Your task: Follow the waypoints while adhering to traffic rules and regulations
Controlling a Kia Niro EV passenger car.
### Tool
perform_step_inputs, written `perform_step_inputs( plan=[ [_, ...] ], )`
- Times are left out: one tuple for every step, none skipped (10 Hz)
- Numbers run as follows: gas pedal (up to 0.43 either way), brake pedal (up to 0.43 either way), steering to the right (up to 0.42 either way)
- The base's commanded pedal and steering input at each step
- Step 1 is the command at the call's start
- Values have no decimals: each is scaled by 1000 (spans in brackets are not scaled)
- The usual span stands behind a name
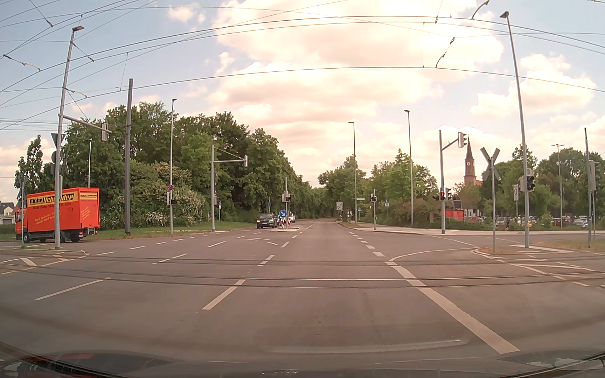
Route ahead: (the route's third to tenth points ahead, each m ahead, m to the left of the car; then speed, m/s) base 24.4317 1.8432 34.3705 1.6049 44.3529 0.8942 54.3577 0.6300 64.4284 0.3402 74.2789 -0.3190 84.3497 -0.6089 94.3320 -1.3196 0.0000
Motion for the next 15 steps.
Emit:
perform_step_inputs(
  plan=[
    [0, 256, -10],
    [0, 256, -10],
    [0, 256, -10],
    [0, 256, -10],
    [0, 256, -10],
    [0, 256, -10],
    [0, 256, -10],
    [0, 256, -10],
    [0, 256, -10],
    [0, 256, -9],
    [0, 256, -7],
    [0, 256, -7],
    [0, 256, -6],
    [0, 256, -3],
    [0, 256, -3]
  ],
)
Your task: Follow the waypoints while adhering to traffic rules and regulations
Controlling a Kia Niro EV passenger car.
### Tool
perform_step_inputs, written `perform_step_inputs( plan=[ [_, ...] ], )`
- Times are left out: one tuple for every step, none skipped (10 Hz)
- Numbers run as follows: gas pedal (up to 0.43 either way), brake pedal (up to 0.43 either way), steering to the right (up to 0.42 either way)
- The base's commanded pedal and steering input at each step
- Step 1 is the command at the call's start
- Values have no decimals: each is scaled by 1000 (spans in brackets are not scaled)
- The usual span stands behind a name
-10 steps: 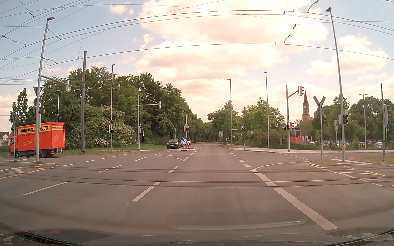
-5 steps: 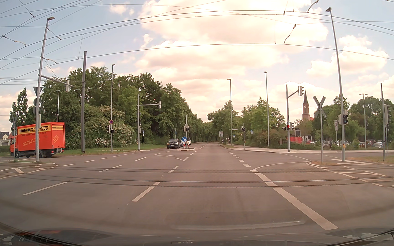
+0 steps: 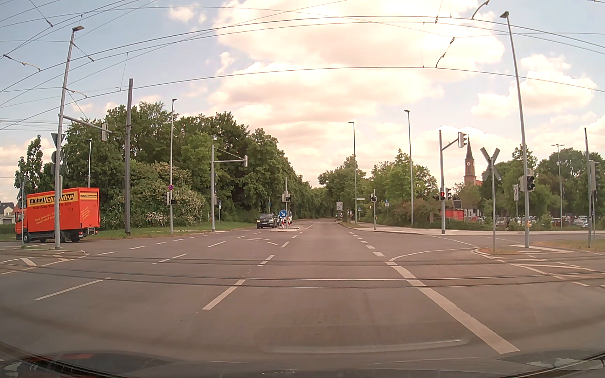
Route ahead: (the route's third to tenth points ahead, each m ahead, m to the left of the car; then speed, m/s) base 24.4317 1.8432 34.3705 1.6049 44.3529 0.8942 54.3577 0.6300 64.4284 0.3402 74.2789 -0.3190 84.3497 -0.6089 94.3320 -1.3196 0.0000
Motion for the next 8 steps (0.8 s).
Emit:
perform_step_inputs(
  plan=[
    [0, 256, -3],
    [0, 256, -2],
    [0, 256, -3],
    [0, 256, -3],
    [0, 256, -3],
    [0, 256, -3],
    [0, 256, -2],
    [0, 256, -3]
  ],
)
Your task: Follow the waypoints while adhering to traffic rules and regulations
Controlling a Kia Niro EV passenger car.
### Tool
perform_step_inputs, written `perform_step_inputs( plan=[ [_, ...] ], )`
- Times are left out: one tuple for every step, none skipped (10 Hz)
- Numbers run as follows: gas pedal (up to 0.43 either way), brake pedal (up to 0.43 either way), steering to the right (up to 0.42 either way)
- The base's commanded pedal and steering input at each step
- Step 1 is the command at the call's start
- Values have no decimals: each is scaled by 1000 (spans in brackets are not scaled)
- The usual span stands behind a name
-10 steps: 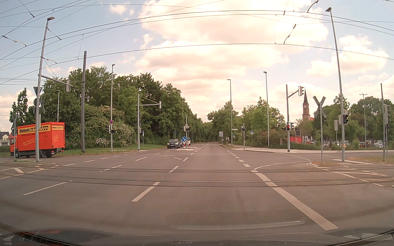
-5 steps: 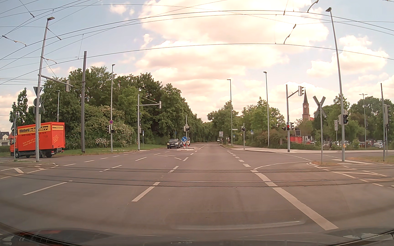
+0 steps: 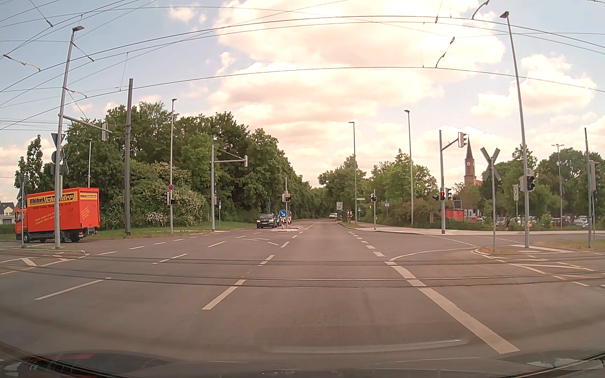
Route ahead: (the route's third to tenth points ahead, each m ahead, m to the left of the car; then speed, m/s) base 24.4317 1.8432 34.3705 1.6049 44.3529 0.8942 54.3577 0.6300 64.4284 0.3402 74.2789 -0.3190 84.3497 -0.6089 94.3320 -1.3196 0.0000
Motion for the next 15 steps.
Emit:
perform_step_inputs(
  plan=[
    [0, 256, -3],
    [0, 256, -3],
    [0, 256, -3],
    [0, 256, -2],
    [0, 256, -3],
    [0, 256, -2],
    [0, 256, -3],
    [0, 256, -3],
    [0, 250, -2],
    [0, 256, -3],
    [0, 256, -2],
    [0, 256, -2],
    [0, 256, -3],
    [0, 256, -2],
    [0, 256, -3]
  ],
)
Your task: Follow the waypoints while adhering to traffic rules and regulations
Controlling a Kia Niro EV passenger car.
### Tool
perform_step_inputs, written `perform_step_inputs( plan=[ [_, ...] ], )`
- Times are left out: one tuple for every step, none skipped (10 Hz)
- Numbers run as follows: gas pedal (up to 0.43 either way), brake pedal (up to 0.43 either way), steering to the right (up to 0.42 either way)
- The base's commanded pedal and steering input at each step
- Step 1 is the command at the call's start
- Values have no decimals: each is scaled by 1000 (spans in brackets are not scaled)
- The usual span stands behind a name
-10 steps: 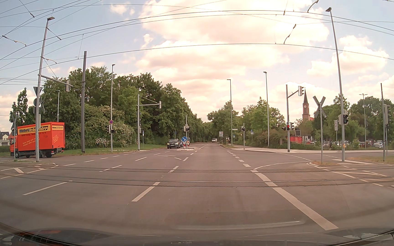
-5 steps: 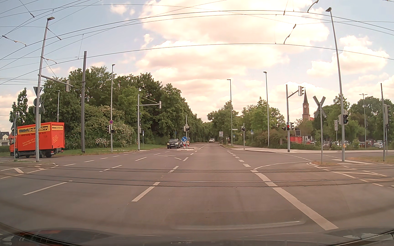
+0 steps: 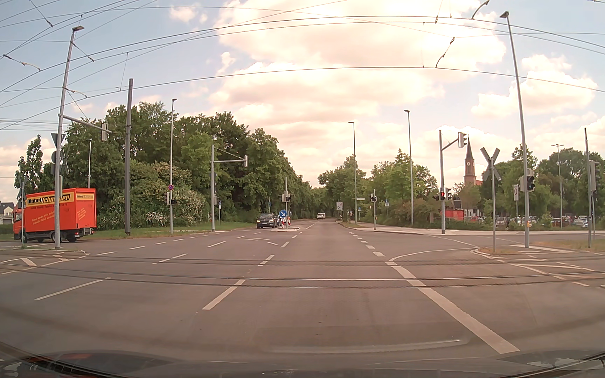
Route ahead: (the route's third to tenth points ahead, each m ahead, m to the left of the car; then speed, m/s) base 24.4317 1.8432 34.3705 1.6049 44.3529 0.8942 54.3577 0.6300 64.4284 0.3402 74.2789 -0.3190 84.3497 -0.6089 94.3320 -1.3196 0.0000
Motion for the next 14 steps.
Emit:
perform_step_inputs(
  plan=[
    [0, 256, -3],
    [0, 256, -3],
    [0, 250, -3],
    [0, 91, -3],
    [0, 12, -3],
    [0, 12, -3],
    [47, 12, -3],
    [157, 18, -2],
    [169, 12, -2],
    [220, 12, -3],
    [228, 12, -3],
    [280, 6, -3],
    [299, 12, -3],
    [311, 12, -3]
  ],
)
